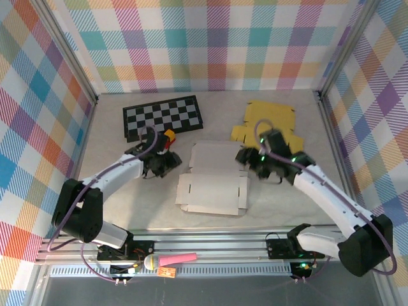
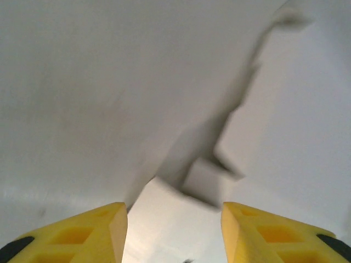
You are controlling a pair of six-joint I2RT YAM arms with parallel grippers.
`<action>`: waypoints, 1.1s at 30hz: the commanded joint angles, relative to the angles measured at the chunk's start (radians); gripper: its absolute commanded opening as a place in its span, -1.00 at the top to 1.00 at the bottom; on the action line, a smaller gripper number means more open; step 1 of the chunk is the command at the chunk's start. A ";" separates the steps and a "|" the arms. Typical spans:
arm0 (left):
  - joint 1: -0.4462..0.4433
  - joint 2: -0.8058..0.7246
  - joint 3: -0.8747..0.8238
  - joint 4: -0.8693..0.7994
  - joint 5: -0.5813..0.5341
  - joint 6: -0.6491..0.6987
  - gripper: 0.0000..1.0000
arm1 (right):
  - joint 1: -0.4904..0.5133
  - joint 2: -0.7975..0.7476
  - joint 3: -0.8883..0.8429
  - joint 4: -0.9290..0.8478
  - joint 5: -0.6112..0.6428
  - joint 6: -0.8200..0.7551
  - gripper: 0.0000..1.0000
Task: Fold the paper box
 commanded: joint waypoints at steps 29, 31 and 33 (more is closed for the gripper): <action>-0.095 0.151 -0.047 0.136 0.131 -0.058 0.27 | 0.246 -0.150 -0.561 0.453 -0.050 0.770 -0.33; -0.098 0.151 -0.055 0.153 0.131 -0.068 0.27 | 0.307 -0.116 -0.556 0.522 0.010 0.781 -0.35; -0.101 0.152 -0.053 0.153 0.129 -0.070 0.27 | 0.341 -0.095 -0.549 0.548 0.049 0.792 -0.35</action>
